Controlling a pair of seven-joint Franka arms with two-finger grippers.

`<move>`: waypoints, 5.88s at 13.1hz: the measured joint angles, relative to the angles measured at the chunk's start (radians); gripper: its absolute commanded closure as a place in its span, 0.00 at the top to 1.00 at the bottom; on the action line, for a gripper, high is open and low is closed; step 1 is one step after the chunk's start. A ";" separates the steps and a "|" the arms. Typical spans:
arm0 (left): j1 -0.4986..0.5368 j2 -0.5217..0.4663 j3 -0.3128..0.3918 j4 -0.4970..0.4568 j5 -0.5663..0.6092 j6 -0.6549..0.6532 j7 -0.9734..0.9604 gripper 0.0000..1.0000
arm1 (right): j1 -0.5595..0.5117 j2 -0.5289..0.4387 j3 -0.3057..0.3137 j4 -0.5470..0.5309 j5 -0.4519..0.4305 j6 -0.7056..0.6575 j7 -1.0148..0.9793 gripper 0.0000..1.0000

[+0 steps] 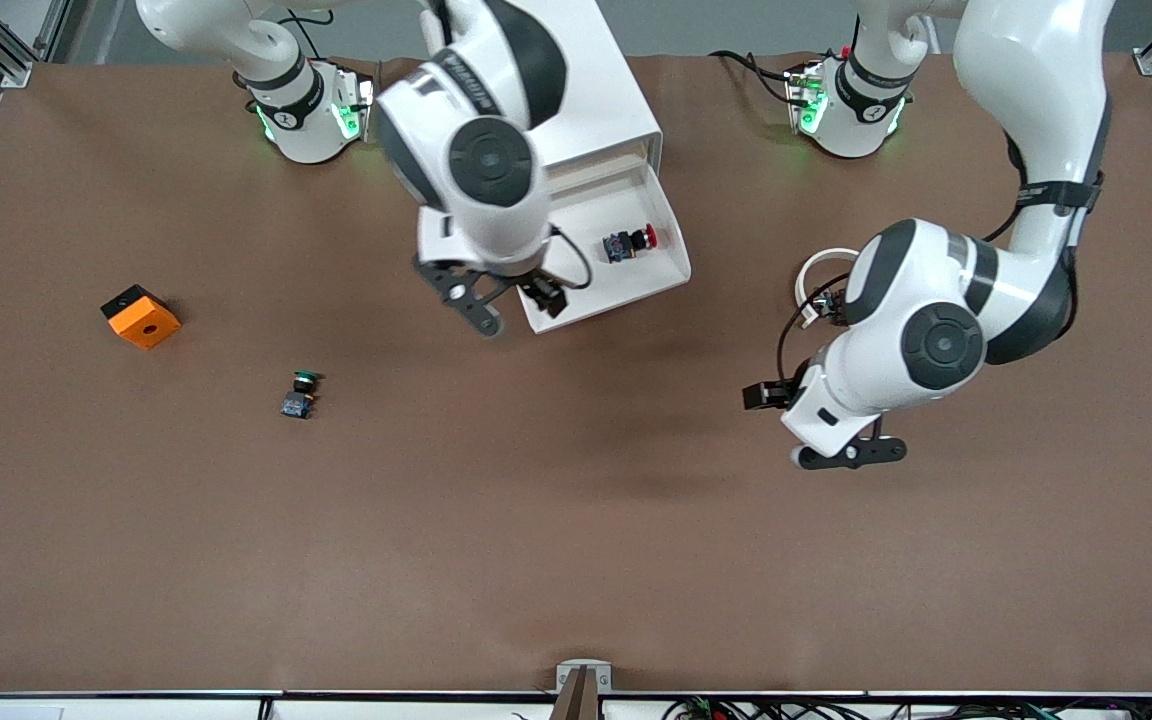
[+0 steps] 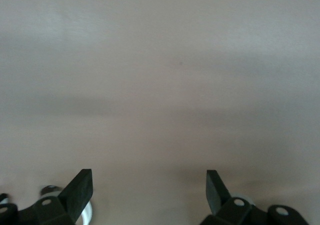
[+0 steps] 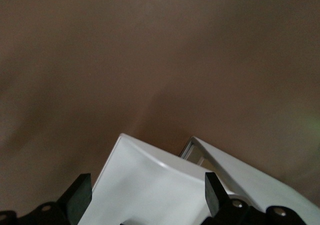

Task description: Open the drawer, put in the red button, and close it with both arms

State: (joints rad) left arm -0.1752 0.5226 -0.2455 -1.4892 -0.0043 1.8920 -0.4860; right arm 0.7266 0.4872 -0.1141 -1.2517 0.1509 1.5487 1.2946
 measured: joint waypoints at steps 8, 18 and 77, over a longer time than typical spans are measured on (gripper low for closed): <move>-0.219 0.089 -0.002 -0.001 0.000 0.156 -0.316 1.00 | -0.344 -0.096 -0.009 0.001 -0.076 -0.079 -0.810 1.00; -0.400 0.133 0.000 0.003 0.001 0.201 -0.579 1.00 | -0.733 -0.162 -0.013 0.001 -0.117 -0.167 -1.481 1.00; -0.006 -0.057 0.025 0.026 0.000 -0.171 -0.029 1.00 | -0.771 -0.543 0.063 -0.288 -0.154 -0.114 -1.287 1.00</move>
State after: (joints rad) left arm -0.1813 0.4661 -0.2202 -1.4629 -0.0044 1.7207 -0.5150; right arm -0.0444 -0.0555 -0.0512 -1.5392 -0.0028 1.4348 0.0074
